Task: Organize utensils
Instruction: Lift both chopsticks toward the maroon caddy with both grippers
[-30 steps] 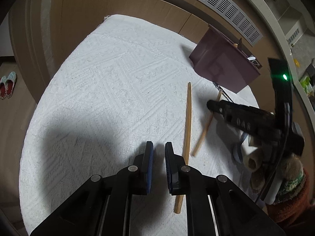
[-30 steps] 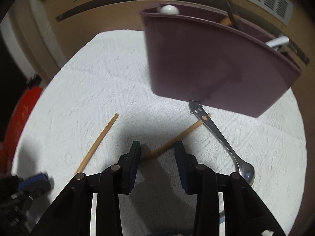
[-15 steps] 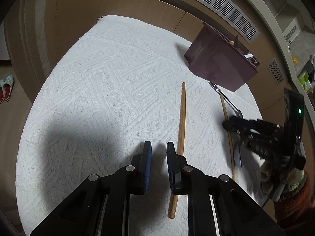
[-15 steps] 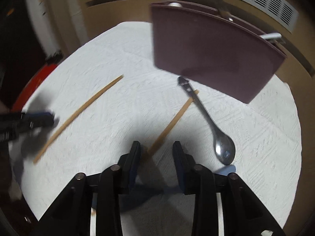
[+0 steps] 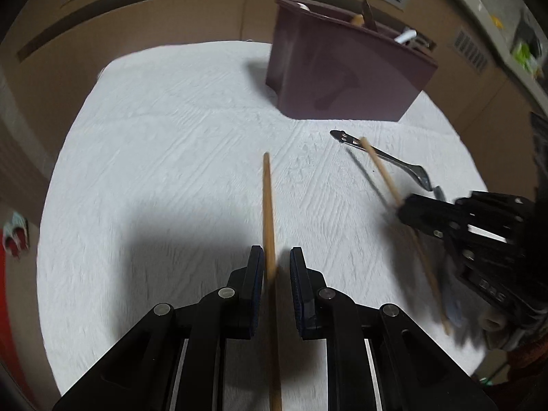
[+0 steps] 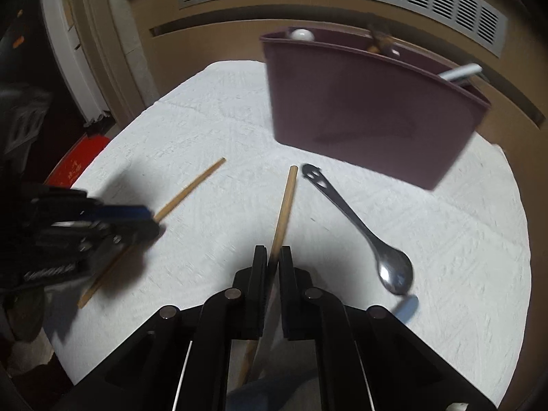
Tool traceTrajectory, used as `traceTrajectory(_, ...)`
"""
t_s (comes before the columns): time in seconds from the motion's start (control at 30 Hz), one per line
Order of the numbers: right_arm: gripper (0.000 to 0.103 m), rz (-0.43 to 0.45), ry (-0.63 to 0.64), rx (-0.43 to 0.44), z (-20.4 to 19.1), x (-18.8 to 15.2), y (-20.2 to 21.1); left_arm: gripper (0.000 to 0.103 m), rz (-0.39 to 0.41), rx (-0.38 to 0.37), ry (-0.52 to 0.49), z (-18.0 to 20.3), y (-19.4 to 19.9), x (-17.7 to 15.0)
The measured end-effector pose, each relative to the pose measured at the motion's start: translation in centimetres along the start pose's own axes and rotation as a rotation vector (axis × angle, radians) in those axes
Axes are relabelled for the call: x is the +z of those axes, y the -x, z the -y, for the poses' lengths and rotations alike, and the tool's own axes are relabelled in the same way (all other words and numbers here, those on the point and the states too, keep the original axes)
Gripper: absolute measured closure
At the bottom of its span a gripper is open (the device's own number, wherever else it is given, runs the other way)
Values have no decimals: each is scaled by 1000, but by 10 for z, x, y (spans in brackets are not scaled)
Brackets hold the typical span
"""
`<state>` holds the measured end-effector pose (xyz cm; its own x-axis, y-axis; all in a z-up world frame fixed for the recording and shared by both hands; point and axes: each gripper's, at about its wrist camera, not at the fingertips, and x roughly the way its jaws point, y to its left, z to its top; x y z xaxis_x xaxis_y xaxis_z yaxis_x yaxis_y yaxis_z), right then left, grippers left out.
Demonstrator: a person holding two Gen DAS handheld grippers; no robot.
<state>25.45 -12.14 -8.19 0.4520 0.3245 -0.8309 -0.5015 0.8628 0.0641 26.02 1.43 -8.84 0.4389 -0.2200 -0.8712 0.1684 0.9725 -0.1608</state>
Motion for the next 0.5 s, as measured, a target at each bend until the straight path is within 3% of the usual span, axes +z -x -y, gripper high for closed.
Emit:
traceTrajectory(0.2, 97, 44, -56, -5, 21, -13, 11, 86, -55, 53, -65, 12, -12, 20)
traceTrajectory(0.33, 97, 81, -86, -12, 28, -14, 18, 86, -89, 24, -40, 6, -14, 25)
traceTrajectory(0.5, 97, 151, -123, 3, 29, -16, 34, 98, 8, 0, 59, -4, -4, 10)
